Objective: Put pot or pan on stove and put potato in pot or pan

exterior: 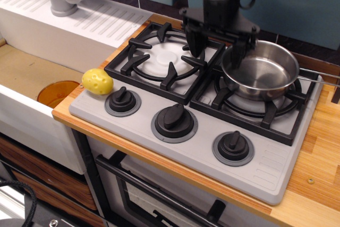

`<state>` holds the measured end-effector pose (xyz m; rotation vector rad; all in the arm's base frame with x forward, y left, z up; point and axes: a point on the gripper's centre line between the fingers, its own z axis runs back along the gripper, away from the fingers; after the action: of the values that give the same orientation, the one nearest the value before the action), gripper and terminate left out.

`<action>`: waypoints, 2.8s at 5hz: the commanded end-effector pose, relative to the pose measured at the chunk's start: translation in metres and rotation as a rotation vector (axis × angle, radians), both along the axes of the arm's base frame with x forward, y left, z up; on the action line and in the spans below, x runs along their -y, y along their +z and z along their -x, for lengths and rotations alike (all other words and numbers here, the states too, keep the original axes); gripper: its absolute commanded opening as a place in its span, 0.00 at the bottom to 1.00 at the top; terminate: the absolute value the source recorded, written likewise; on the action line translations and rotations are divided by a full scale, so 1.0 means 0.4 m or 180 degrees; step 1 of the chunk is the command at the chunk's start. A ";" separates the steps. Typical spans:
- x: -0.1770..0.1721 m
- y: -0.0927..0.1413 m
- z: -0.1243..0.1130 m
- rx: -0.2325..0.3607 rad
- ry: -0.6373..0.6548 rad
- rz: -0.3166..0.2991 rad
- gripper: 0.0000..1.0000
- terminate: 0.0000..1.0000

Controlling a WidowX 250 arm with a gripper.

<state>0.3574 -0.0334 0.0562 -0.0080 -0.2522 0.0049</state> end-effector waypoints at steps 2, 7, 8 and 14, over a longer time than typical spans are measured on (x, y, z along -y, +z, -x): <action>0.020 -0.004 -0.016 0.0153 -0.0017 0.0083 0.00 0.00; 0.003 0.175 0.022 -0.0119 -0.0047 0.0062 0.00 0.00; 0.002 0.219 0.009 -0.0188 -0.0033 -0.0011 0.00 0.00; -0.333 0.147 -0.035 0.0106 -0.0680 -0.0154 0.00 0.00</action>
<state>0.3658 0.1021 0.0994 -0.0066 -0.2479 -0.1995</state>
